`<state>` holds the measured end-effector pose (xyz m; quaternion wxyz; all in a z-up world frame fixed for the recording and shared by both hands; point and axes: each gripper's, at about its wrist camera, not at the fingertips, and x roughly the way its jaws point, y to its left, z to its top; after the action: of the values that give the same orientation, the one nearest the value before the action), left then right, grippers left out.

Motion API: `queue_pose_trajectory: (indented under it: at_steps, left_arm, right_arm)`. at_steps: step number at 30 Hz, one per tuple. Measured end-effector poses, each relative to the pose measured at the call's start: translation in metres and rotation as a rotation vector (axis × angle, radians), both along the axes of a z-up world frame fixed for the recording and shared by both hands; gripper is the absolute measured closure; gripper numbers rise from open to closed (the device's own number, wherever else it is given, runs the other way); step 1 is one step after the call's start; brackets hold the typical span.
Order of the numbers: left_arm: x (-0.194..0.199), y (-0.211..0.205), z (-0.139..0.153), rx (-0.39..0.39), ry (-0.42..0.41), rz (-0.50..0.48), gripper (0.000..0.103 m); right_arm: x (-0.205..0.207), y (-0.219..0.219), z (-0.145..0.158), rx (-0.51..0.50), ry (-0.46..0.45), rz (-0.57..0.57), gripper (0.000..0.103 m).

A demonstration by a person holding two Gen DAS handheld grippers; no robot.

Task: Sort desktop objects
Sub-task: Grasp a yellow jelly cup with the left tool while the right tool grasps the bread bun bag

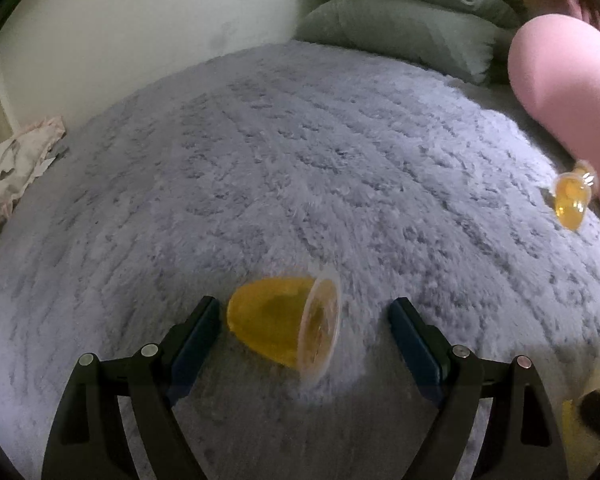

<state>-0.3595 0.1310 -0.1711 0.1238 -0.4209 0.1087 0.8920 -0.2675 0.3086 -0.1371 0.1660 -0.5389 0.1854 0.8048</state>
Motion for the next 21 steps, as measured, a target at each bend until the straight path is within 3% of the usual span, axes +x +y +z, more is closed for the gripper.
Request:
queue_pose_trajectory:
  at_steps: [1,2,3,4,5,7,9,12,14,17,21]
  left_arm:
    - [0.001,0.000,0.001,0.003,0.009,-0.002,0.031]
    - [0.004,0.000,0.002,0.000,0.025,0.003,0.047]
    - [0.006,0.000,0.004,-0.004,0.039,0.006,0.053]
    - [0.008,0.001,0.004,-0.012,0.047,0.005,0.053]
    - [0.010,0.002,0.004,-0.024,0.055,0.005,0.053]
    - [0.014,0.005,0.004,-0.045,0.070,0.005,0.053]
    - [0.016,0.001,0.004,-0.043,0.070,0.030,0.053]
    - [0.017,-0.027,0.007,0.093,0.029,0.094,0.053]
    - [0.031,-0.042,0.007,0.137,0.022,0.116,0.053]
    - [0.063,-0.058,0.011,0.094,0.046,0.142,0.053]
    - [0.098,-0.084,0.020,0.028,0.078,0.185,0.053]
  right_arm:
    - [-0.003,-0.002,-0.003,-0.008,0.000,0.000,0.004]
    - [-0.006,-0.007,-0.005,0.004,0.008,0.011,0.006]
    - [-0.008,-0.013,-0.003,0.036,0.007,0.034,0.017]
    - [-0.009,-0.017,0.000,0.033,0.025,0.057,0.042]
    - [-0.010,-0.019,0.002,-0.013,0.052,0.079,0.046]
    - [-0.011,-0.024,0.004,-0.098,0.097,0.120,0.048]
    - [-0.016,-0.037,0.003,-0.118,0.120,0.177,0.048]
    - [-0.020,-0.041,0.002,-0.200,0.200,0.188,0.051]
    - [-0.023,-0.041,0.000,-0.215,0.223,0.181,0.051]
    - [-0.030,-0.055,-0.003,-0.113,0.230,0.174,0.051]
    - [-0.038,-0.084,0.001,-0.128,0.239,0.296,0.051]
